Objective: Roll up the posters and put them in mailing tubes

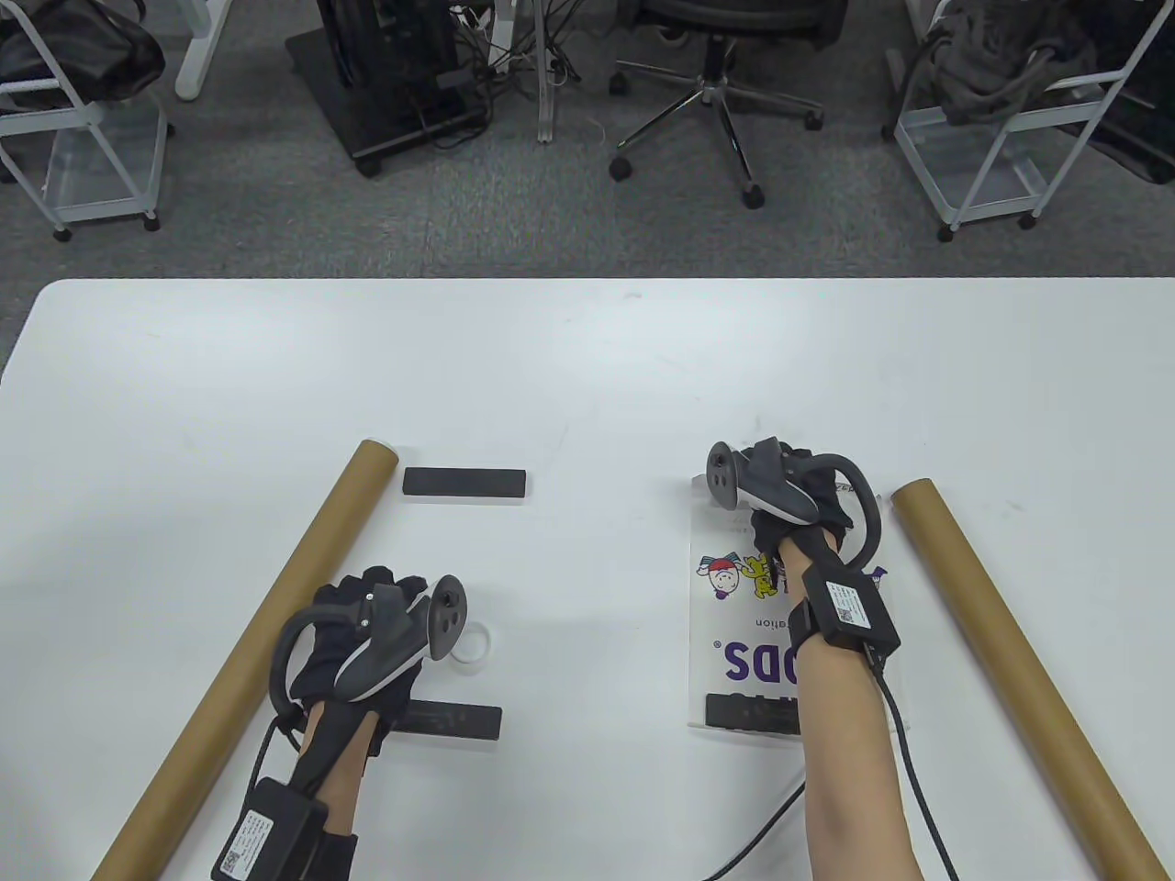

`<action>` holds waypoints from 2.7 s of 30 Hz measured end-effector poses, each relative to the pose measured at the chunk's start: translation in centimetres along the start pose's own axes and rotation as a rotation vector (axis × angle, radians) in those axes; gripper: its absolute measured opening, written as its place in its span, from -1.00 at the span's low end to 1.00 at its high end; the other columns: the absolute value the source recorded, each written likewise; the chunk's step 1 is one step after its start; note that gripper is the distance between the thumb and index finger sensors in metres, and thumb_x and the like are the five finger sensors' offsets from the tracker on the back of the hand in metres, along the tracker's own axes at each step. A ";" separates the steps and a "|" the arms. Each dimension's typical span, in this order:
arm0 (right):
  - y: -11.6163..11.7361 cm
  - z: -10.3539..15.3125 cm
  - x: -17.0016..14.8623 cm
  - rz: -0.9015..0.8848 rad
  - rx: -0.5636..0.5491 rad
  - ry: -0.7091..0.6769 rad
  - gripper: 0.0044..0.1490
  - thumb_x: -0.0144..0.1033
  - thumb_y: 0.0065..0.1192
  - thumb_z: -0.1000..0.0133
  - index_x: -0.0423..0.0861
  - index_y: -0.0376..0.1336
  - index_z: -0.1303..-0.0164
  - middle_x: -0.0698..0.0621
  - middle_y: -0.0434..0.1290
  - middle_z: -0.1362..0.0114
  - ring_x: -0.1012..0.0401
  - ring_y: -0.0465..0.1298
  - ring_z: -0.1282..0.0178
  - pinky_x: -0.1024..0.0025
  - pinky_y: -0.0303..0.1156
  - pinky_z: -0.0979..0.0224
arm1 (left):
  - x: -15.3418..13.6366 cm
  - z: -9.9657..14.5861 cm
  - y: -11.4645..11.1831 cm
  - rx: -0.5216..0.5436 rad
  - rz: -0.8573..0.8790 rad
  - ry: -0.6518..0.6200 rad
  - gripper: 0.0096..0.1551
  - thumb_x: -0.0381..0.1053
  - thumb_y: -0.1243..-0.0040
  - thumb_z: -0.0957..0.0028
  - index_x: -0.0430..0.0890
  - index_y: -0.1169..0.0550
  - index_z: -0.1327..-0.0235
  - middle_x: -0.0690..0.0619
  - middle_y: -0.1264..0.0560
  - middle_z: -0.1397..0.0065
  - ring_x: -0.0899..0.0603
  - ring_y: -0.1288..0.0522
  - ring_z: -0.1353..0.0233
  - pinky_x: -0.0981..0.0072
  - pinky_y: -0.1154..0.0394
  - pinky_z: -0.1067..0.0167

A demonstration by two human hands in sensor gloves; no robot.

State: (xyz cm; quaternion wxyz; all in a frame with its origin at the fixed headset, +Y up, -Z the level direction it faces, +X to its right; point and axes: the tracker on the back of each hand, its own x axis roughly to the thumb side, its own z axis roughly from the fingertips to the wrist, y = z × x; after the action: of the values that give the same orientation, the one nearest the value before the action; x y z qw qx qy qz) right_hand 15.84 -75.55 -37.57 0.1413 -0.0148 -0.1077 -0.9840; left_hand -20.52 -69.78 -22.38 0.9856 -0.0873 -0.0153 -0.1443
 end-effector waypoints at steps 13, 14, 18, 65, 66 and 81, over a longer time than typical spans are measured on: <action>-4.4 1.9 -2.3 -0.006 -0.041 0.063 -0.21 -0.34 0.19 -0.05 0.03 0.05 -0.54 -0.05 0.26 -0.62 -0.10 0.35 -0.60 -0.28 0.24 -0.58 | -0.2 0.1 0.1 0.009 0.007 0.005 -0.36 0.18 -0.28 -0.03 0.12 -0.53 -0.43 0.07 -0.54 -0.43 -0.16 -0.59 -0.36 -0.23 -0.41 -0.52; -4.1 1.9 -2.2 -0.005 -0.043 0.055 -0.22 -0.33 0.20 -0.05 0.03 0.06 -0.53 -0.05 0.26 -0.62 -0.10 0.36 -0.60 -0.27 0.25 -0.58 | -0.1 0.1 0.0 0.008 0.007 0.005 -0.36 0.18 -0.28 -0.03 0.12 -0.53 -0.43 0.06 -0.53 -0.43 -0.16 -0.59 -0.36 -0.23 -0.41 -0.52; -1.7 1.5 -1.1 0.012 0.000 0.018 -0.22 -0.31 0.22 -0.03 0.05 0.08 -0.51 -0.03 0.29 -0.60 -0.07 0.38 -0.58 -0.26 0.27 -0.56 | -0.1 0.1 0.0 0.004 0.004 0.002 -0.36 0.18 -0.28 -0.03 0.13 -0.53 -0.43 0.07 -0.54 -0.42 -0.16 -0.59 -0.36 -0.23 -0.41 -0.52; -1.6 24.8 -1.6 -0.274 0.167 -0.291 -0.48 -0.14 0.10 -0.17 -0.01 0.32 -0.32 -0.05 0.51 -0.42 -0.09 0.54 -0.37 -0.26 0.35 -0.48 | 1.3 0.5 0.3 0.005 0.024 -0.066 -0.36 0.22 -0.19 -0.07 0.12 -0.51 -0.46 0.02 -0.53 -0.49 -0.19 -0.58 -0.39 -0.23 -0.40 -0.52; -1.3 24.8 -1.6 -0.264 0.193 -0.289 -0.48 -0.14 0.10 -0.17 -0.01 0.33 -0.32 -0.05 0.51 -0.42 -0.09 0.54 -0.38 -0.25 0.35 -0.48 | 1.3 0.5 0.2 0.004 0.024 -0.067 -0.35 0.22 -0.18 -0.07 0.12 -0.51 -0.46 0.01 -0.53 -0.49 -0.19 -0.58 -0.39 -0.23 -0.40 -0.52; 1.8 23.4 -0.8 -0.084 0.189 -0.261 -0.14 -0.10 0.24 -0.07 -0.08 0.08 -0.58 -0.15 0.25 -0.67 -0.20 0.35 -0.59 -0.33 0.27 -0.52 | 1.5 0.5 0.1 -0.004 0.034 -0.082 -0.36 0.22 -0.18 -0.07 0.12 -0.51 -0.46 0.03 -0.52 -0.51 -0.19 -0.58 -0.40 -0.23 -0.40 -0.52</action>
State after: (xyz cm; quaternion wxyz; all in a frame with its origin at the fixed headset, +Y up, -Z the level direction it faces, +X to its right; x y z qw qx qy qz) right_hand 17.11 -71.89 -14.37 0.0856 -0.1244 -0.2176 -0.9643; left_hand -19.02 -70.00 -21.84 0.9863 -0.0953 -0.0539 -0.1238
